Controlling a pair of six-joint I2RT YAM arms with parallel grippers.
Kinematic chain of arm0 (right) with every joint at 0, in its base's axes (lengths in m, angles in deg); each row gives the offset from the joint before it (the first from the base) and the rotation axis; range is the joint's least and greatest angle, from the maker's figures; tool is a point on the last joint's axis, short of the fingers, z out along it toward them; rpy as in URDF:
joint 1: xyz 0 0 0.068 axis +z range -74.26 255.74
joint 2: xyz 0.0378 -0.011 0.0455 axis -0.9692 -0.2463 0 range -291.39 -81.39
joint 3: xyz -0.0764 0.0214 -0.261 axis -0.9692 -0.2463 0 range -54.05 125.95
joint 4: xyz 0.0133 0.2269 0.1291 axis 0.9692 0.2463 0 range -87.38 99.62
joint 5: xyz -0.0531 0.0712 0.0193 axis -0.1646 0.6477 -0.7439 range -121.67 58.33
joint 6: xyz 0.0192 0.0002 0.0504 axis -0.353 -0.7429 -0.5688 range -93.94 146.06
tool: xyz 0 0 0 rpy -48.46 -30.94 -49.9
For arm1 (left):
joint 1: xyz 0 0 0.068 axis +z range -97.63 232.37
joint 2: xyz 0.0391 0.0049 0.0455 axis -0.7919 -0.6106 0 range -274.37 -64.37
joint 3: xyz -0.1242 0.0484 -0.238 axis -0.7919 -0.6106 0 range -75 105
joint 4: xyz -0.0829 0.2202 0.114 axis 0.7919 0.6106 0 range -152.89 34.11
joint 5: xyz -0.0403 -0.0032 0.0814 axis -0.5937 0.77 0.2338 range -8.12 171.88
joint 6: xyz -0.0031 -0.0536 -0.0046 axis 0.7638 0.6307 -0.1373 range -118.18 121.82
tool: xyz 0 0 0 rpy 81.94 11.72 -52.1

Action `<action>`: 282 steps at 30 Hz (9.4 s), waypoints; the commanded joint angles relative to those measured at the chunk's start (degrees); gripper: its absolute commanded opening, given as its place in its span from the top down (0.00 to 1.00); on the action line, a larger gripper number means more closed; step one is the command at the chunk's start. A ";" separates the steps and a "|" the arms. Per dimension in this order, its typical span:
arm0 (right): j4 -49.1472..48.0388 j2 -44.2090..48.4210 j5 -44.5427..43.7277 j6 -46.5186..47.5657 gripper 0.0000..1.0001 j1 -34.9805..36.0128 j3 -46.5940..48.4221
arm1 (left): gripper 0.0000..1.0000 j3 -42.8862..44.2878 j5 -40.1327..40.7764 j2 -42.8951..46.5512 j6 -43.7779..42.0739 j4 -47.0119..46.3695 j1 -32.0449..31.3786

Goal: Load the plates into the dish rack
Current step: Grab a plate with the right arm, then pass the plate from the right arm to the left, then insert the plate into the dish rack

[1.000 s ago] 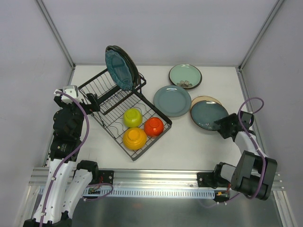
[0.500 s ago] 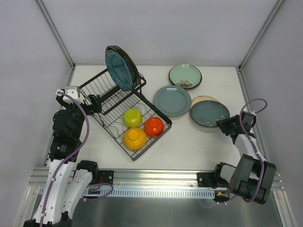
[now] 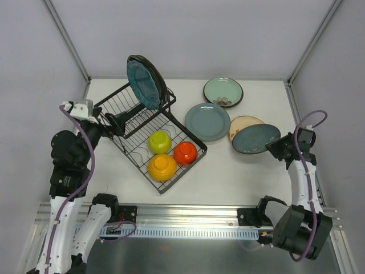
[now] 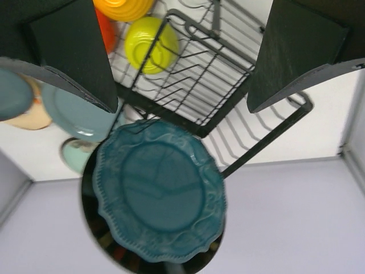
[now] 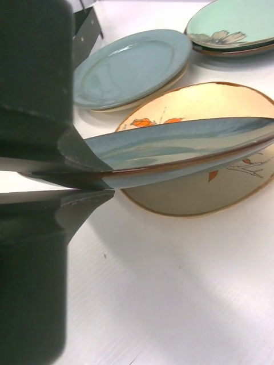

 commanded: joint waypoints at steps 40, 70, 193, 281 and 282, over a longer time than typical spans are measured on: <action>-4.19 4.90 -18.91 44.09 0.99 56.38 30.55 | 0.02 19.22 13.89 -20.14 52.85 12.36 -31.76; -33.80 -6.00 -44.05 70.63 0.99 87.68 25.19 | 0.20 17.29 27.80 -28.94 77.37 14.38 -41.44; 22.26 1.47 -0.72 -3.54 0.99 41.82 40.57 | 0.83 3.31 41.86 -46.26 -47.78 -23.68 -76.86; 26.30 7.27 -14.17 7.35 0.00 34.08 32.39 | 1.00 37.15 65.33 -35.09 22.26 -1.88 -43.04; 26.39 7.36 -14.26 7.44 0.01 34.17 32.30 | 1.00 37.07 65.33 -35.70 22.61 -2.05 -42.50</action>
